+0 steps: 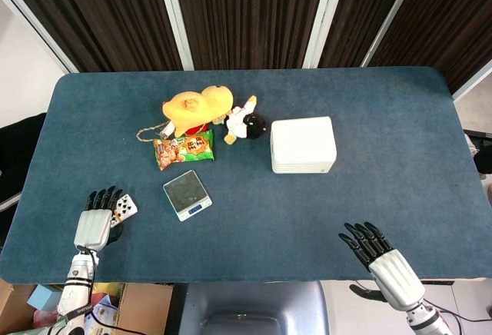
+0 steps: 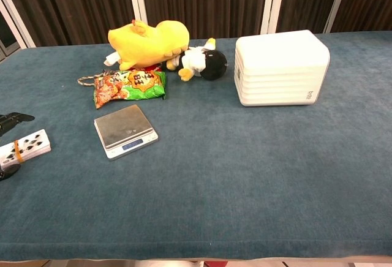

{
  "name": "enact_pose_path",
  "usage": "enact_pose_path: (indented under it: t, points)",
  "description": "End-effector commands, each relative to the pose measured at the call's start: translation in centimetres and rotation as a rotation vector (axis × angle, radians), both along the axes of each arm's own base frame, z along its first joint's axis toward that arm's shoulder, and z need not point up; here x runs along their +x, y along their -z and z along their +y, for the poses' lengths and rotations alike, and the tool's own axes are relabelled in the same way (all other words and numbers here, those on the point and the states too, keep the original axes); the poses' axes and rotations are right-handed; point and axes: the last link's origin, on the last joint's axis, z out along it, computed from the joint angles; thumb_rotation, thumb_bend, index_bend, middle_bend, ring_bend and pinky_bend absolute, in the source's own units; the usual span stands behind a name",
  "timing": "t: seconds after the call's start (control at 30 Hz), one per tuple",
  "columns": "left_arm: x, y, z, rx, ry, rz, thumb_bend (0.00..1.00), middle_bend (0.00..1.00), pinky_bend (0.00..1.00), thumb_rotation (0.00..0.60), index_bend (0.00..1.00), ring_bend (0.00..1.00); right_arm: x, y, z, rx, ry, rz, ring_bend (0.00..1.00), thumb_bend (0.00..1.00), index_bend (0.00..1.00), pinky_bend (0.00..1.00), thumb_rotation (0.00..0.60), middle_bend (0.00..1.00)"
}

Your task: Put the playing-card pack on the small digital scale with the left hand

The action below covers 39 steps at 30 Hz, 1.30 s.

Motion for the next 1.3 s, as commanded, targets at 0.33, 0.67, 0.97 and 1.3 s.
enact_pose_path:
  t: [0.33,0.67,0.97,1.3]
  points:
    - [-0.1,0.2,0.2,-0.025,-0.059,0.029,0.35,0.23,0.05,0.6,0.11,0.1,0.0,0.1,0.0,-0.002,0.003,0.001,0.0,0.13,0.0,0.0,0.6,0.0]
    - [-0.1,0.4,0.7,0.001,-0.081,-0.005,0.43,0.6,0.17,0.6,0.58,0.42,0.0,0.1,-0.1,-0.002,0.002,0.001,0.0,0.13,0.0,0.0,0.6,0.0]
    - [0.0,0.3,1.0,0.042,-0.087,-0.029,0.65,0.85,0.24,0.6,0.81,0.6,0.0,0.2,0.0,0.0,0.003,0.004,0.0,0.13,0.0,0.0,0.6,0.0]
    - [1.4,0.0,1.7,0.135,-0.042,-0.105,0.75,0.95,0.26,0.6,0.92,0.68,0.0,0.3,0.0,0.003,0.002,0.008,0.0,0.13,0.0,0.0,0.6,0.0]
